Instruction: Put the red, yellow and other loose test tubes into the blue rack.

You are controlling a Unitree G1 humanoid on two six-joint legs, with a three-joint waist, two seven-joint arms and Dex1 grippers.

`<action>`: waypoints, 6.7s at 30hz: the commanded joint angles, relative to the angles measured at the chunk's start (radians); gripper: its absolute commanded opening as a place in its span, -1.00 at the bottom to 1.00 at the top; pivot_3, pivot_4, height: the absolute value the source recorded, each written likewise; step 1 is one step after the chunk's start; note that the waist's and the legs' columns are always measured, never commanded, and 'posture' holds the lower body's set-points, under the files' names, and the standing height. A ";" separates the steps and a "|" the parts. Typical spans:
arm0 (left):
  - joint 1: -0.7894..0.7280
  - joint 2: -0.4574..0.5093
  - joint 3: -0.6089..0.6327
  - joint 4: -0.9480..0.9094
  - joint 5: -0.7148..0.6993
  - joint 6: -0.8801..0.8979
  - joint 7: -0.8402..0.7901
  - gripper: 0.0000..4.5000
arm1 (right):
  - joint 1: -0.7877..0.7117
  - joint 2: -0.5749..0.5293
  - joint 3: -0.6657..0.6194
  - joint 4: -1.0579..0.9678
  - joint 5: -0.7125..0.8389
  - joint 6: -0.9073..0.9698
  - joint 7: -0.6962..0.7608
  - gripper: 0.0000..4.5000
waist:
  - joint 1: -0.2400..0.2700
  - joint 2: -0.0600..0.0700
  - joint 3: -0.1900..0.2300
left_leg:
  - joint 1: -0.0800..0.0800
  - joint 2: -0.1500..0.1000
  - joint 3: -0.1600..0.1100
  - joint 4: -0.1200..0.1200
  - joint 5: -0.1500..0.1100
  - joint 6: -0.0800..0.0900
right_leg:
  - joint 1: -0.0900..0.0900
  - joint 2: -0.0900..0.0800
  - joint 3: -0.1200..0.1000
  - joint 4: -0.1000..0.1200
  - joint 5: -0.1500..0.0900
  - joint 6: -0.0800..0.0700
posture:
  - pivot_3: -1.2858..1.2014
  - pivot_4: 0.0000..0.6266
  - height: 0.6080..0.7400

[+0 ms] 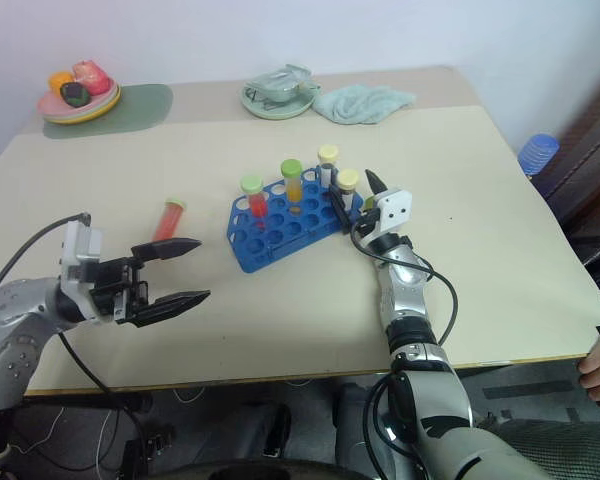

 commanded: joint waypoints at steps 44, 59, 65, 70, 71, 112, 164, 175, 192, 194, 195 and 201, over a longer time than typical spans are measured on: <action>0.017 -0.002 -0.001 -0.059 -0.022 0.010 0.028 1.00 | -0.365 -0.492 0.357 -0.223 0.204 1.618 0.340 0.73 | 0.001 -0.001 0.000 | -0.021 0.006 0.006 0.003 -0.002 0.003 | -0.014 0.001 -0.001 -0.015 0.009 0.000 | 0.03 -0.52 1.00; 0.012 -0.004 -0.005 -0.046 -0.017 0.006 0.022 1.00 | -0.332 -0.543 0.393 -0.255 0.118 1.564 0.463 -0.38 | 0.006 -0.001 0.000 | -0.020 0.008 0.006 0.003 -0.001 0.002 | -0.014 0.002 0.000 -0.015 0.011 0.000 | 0.03 -0.52 1.00; 0.010 -0.006 -0.004 -0.040 -0.016 0.002 0.018 1.00 | -0.220 -0.644 0.342 -0.454 0.191 1.577 0.579 -0.38 | 0.012 -0.001 0.000 | -0.021 0.008 0.006 0.003 -0.002 0.002 | -0.014 0.002 -0.001 -0.016 0.011 0.000 | 0.03 -0.52 1.00; 0.021 -0.009 -0.002 -0.041 -0.017 0.000 0.016 1.00 | 0.061 -0.774 0.201 -0.835 0.339 1.526 0.703 -0.38 | 0.029 -0.001 0.000 | -0.025 0.008 0.006 0.003 -0.002 0.003 | -0.017 0.002 -0.001 -0.017 0.011 0.000 | 0.03 -0.52 1.00; 0.020 -0.009 -0.004 -0.039 -0.017 0.000 0.015 1.00 | 0.104 -0.771 0.165 -0.890 0.371 1.519 0.710 -0.38 | 0.027 -0.001 0.000 | -0.025 0.008 0.006 0.003 -0.002 0.003 | -0.017 0.002 -0.001 -0.017 0.011 0.000 | 0.03 -0.52 1.00; 0.039 -0.005 0.051 -0.027 -0.042 0.006 0.027 1.00 | -0.141 0.230 -0.014 0.132 0.374 0.042 0.441 -0.38 | -0.010 -0.003 0.001 | -0.015 0.016 0.011 0.003 0.002 -0.004 | -0.014 0.011 0.002 -0.013 0.018 -0.006 | 0.03 -0.52 1.00; -0.537 0.009 0.084 0.173 0.045 0.848 1.036 1.00 | 0.202 -0.639 0.038 -1.005 0.566 0.964 0.600 0.98 | 0.005 -0.015 -0.003 | 0.000 0.025 0.013 0.003 -0.006 -0.002 | 0.003 0.020 0.002 -0.017 0.018 -0.007 | 0.03 -0.52 1.00; -1.094 -0.047 -0.095 0.824 0.270 1.116 1.061 1.00 | -0.042 -0.640 0.148 -0.976 0.549 1.075 0.669 0.98 | 0.004 -0.016 -0.003 | -0.013 0.024 0.014 0.005 -0.005 -0.007 | -0.011 0.019 0.001 -0.017 0.018 -0.007 | 0.03 -0.52 1.00; -1.294 -0.165 -0.240 1.428 0.546 0.787 0.915 1.00 | -0.011 -0.633 0.147 -1.003 0.575 1.208 0.649 0.98 | 0.009 -0.016 -0.003 | -0.019 0.023 0.014 0.007 -0.004 -0.009 | -0.018 0.018 0.001 -0.015 0.019 -0.008 | 0.03 -0.52 1.00; -1.301 -0.174 -0.240 1.454 0.561 0.768 0.906 0.77 | 0.004 -0.637 0.143 -1.005 0.570 1.202 0.654 1.00 | 0.008 -0.016 -0.003 | -0.019 0.023 0.014 0.007 -0.004 -0.009 | -0.018 0.018 0.001 -0.015 0.019 -0.008 | 0.03 -0.52 1.00; -1.302 -0.178 -0.241 1.463 0.567 0.763 0.901 0.67 | 0.013 -0.639 0.141 -1.006 0.568 1.197 0.657 1.00 | 0.007 -0.016 -0.003 | -0.019 0.023 0.014 0.007 -0.004 -0.009 | -0.018 0.018 0.001 -0.015 0.019 -0.008 | 0.03 -0.52 1.00; -1.301 -0.175 -0.224 1.468 0.590 0.782 0.895 -0.61 | 0.050 -0.647 0.132 -1.001 0.555 1.167 0.670 1.00 | 0.005 -0.016 -0.003 | -0.019 0.023 0.015 0.007 -0.004 -0.010 | -0.018 0.018 0.001 -0.013 0.019 -0.008 | 0.03 -0.52 1.00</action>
